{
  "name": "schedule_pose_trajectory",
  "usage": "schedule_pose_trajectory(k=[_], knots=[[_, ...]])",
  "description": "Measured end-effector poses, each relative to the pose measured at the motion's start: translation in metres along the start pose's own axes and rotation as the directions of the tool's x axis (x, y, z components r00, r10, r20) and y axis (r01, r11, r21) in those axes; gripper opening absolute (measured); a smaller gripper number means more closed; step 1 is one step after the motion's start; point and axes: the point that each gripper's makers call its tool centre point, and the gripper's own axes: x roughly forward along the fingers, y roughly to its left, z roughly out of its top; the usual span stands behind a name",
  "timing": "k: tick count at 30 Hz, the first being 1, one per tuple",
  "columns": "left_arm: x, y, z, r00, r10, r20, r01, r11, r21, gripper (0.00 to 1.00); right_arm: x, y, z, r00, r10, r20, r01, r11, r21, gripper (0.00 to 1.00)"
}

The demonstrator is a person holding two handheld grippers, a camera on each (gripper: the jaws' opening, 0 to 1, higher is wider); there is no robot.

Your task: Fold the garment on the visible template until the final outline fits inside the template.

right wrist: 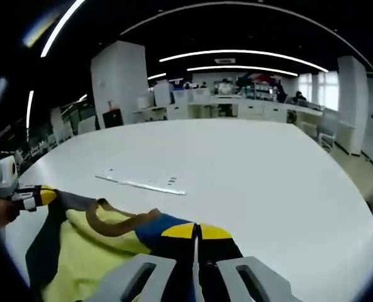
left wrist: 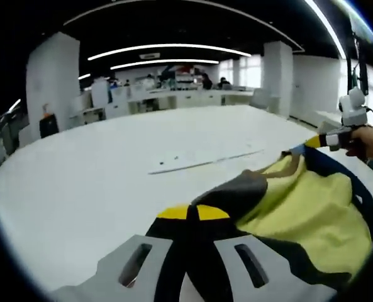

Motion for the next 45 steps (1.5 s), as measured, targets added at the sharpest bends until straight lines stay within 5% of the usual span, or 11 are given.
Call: schedule_pose_trajectory(k=[5,10,15,22,28,37,45], knots=[[0.002,0.003,-0.005,1.000,0.005,-0.016,-0.005,1.000,-0.007,0.01,0.004,0.001,-0.010,0.999,0.013,-0.039,-0.013,1.000,-0.008,0.00],[-0.003,0.006,-0.001,1.000,0.019,-0.006,-0.019,1.000,0.022,0.14,0.003,0.008,-0.012,0.997,0.055,-0.053,-0.056,0.998,-0.027,0.01],[-0.006,0.003,0.001,1.000,-0.008,-0.005,0.008,0.999,0.044,0.31,-0.002,0.017,-0.018,0.988,0.106,-0.109,-0.109,0.994,-0.016,0.32],[-0.022,-0.007,0.007,0.998,-0.054,0.011,0.054,0.997,0.052,0.53,-0.021,0.025,-0.020,0.977,0.155,-0.149,-0.163,0.986,-0.040,0.55],[-0.041,-0.015,0.013,0.993,-0.111,0.037,0.112,0.994,-0.014,0.71,-0.048,0.041,-0.012,0.966,0.221,-0.132,-0.225,0.974,-0.018,0.70],[-0.071,-0.022,0.011,0.987,-0.151,0.054,0.154,0.986,-0.061,0.83,-0.087,0.073,-0.022,0.938,0.321,-0.132,-0.321,0.947,0.025,0.82],[-0.105,-0.046,-0.006,0.981,-0.191,0.030,0.191,0.982,0.011,0.84,-0.126,0.090,-0.043,0.912,0.378,-0.159,-0.388,0.921,-0.034,0.82]])
